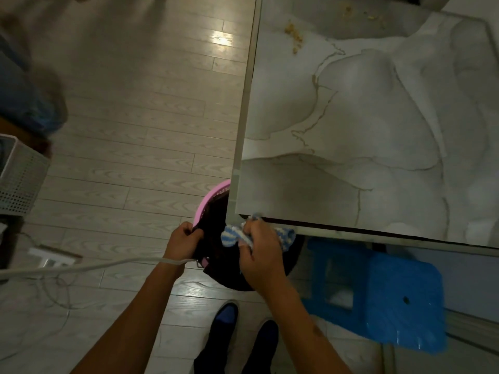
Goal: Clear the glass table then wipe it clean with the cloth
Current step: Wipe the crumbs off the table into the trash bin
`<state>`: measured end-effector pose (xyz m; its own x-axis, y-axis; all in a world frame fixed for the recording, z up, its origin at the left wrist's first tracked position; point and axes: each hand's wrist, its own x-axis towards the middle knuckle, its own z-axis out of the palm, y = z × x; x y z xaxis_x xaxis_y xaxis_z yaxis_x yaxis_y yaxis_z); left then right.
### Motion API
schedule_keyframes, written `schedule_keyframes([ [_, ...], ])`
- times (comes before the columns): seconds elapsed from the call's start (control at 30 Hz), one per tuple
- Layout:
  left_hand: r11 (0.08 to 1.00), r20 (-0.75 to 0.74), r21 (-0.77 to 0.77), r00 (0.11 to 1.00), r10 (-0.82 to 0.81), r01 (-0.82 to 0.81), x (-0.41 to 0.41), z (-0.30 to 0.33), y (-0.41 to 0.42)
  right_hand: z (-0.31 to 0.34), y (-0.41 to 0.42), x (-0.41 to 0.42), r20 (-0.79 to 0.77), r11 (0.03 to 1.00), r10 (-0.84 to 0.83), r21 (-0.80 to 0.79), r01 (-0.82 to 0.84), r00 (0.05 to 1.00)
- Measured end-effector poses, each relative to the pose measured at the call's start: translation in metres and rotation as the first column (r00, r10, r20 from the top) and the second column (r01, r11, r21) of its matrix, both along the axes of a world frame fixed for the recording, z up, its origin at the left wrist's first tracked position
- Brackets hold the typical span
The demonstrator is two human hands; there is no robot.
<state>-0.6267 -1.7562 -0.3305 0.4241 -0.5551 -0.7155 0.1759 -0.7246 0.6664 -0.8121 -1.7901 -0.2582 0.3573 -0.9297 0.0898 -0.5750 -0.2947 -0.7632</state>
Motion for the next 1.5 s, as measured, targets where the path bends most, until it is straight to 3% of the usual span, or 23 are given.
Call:
schedule_keyframes([
  [0.1, 1.000, -0.005, -0.001, 1.000, 0.012, -0.012, -0.002, 0.000, 0.004, -0.012, 0.023, -0.003, -0.085, 0.998, 0.048, -0.047, -0.053, 0.995],
  [0.2, 1.000, -0.023, 0.005, 1.000, 0.000, 0.000, -0.004, 0.000, 0.009, -0.028, 0.054, -0.016, -0.196, 0.990, 0.113, 0.105, -0.094, 0.974],
  [0.33, 1.000, -0.012, 0.004, 1.000, -0.009, 0.009, -0.003, -0.005, 0.013, -0.032, 0.050, -0.027, -0.105, 0.956, -0.069, 0.279, 0.096, 0.992],
  [0.43, 1.000, 0.005, 0.008, 1.000, -0.018, 0.018, -0.005, -0.005, 0.015, -0.014, 0.033, -0.032, -0.181, 0.917, 0.010, 0.395, 0.063, 0.983],
  [0.5, 1.000, 0.008, 0.012, 1.000, -0.008, 0.008, -0.009, -0.004, 0.017, -0.002, 0.028, -0.040, -0.141, 0.885, 0.037, 0.463, 0.033, 0.989],
  [0.63, 1.000, 0.002, 0.016, 1.000, -0.014, 0.014, -0.009, -0.001, 0.015, 0.038, 0.014, -0.060, -0.073, 0.933, -0.014, 0.359, 0.039, 0.997],
  [0.7, 1.000, -0.018, 0.016, 1.000, -0.025, 0.026, -0.007, 0.001, 0.012, 0.061, -0.006, -0.068, -0.045, 0.976, -0.136, 0.166, 0.142, 0.990],
  [0.8, 0.999, 0.000, 0.018, 0.999, -0.039, 0.039, -0.005, 0.003, 0.010, 0.073, -0.062, -0.082, -0.038, 0.934, -0.356, -0.046, 0.354, 0.934],
  [0.87, 0.999, -0.001, 0.013, 0.999, -0.033, 0.033, -0.003, 0.004, 0.008, 0.062, -0.101, -0.095, -0.062, 0.894, -0.448, -0.055, 0.445, 0.892],
  [0.93, 0.999, 0.002, 0.019, 0.999, -0.041, 0.040, -0.002, 0.004, 0.007, 0.042, -0.129, -0.102, -0.115, 0.882, -0.463, 0.040, 0.470, 0.879],
  [1.13, 0.996, 0.025, 0.040, 0.997, -0.079, 0.078, -0.005, -0.001, 0.005, 0.012, -0.136, -0.068, -0.153, 0.924, -0.313, 0.181, 0.338, 0.937],
  [1.27, 0.994, 0.035, 0.057, 0.995, -0.097, 0.095, -0.012, 0.002, 0.006, 0.010, -0.084, -0.040, -0.035, 0.995, -0.069, 0.071, 0.071, 0.997],
  [1.33, 0.994, 0.028, 0.066, 0.996, -0.089, 0.087, -0.013, 0.004, 0.007, 0.009, -0.054, -0.036, -0.018, 0.999, -0.019, 0.047, 0.020, 1.000],
  [1.5, 0.992, -0.005, 0.099, 0.997, -0.077, 0.077, -0.014, 0.004, 0.012, -0.001, 0.028, -0.038, 0.047, 0.955, 0.004, 0.296, -0.018, 0.999],
])
